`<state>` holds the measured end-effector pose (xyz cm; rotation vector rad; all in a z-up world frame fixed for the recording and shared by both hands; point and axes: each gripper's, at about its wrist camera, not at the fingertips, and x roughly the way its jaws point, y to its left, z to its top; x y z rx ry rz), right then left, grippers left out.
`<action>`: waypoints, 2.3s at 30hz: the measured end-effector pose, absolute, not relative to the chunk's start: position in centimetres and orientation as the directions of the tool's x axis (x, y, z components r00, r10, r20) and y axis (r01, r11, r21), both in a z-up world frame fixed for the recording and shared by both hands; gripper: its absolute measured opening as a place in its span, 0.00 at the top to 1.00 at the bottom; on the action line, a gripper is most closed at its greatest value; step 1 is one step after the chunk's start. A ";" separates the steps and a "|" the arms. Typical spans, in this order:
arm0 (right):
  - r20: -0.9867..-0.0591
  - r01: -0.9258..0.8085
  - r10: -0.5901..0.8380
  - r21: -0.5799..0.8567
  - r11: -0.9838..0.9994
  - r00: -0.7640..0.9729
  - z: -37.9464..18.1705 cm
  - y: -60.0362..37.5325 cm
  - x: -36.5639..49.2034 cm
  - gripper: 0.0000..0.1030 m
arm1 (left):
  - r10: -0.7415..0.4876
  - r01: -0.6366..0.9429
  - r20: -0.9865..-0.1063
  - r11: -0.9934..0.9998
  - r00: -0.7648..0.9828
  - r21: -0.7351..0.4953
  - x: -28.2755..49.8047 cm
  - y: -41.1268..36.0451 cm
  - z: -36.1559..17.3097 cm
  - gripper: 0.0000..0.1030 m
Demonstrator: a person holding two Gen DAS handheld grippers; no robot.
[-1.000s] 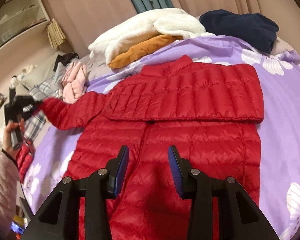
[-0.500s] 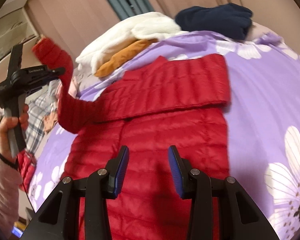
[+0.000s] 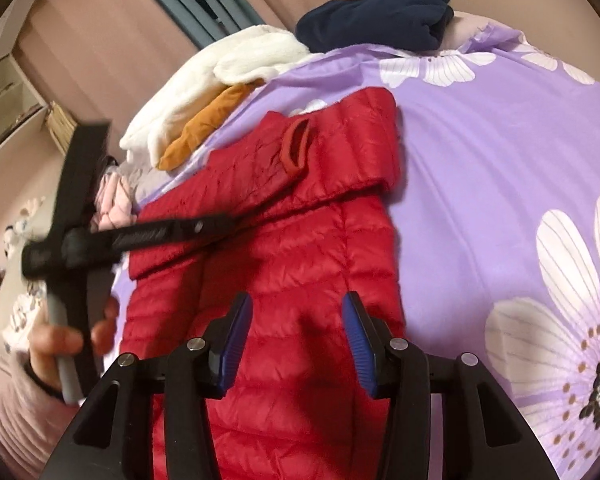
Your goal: Fold large clothes
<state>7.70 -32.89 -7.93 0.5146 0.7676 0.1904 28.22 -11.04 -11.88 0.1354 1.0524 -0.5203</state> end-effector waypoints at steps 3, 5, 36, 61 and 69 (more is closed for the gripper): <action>-0.583 0.009 0.383 0.556 0.831 0.716 -7.5 -33.2 9.2 0.46 | -0.360 0.425 -0.829 0.890 0.428 -0.167 26.3 -7.7 -10.9 0.33; -0.567 0.007 0.393 0.575 0.818 0.724 -7.2 -33.1 10.6 0.42 | -0.357 0.368 -0.817 0.910 0.452 -0.193 24.6 -4.6 -10.6 0.30; -0.661 0.165 0.418 0.634 0.756 0.623 -8.7 -35.7 11.0 0.50 | -0.539 -0.097 -0.750 0.784 0.384 -0.613 13.0 14.6 -17.7 0.18; -0.666 -0.035 0.523 0.600 0.800 0.532 -10.1 -32.1 0.6 0.85 | -0.692 -0.102 -0.602 0.619 0.400 -0.779 6.2 14.9 -16.9 0.85; -0.510 -0.205 0.540 0.572 0.794 0.670 -3.9 -32.5 -2.2 0.86 | -0.711 0.123 -0.492 0.622 0.503 -0.773 3.6 14.4 -9.0 0.85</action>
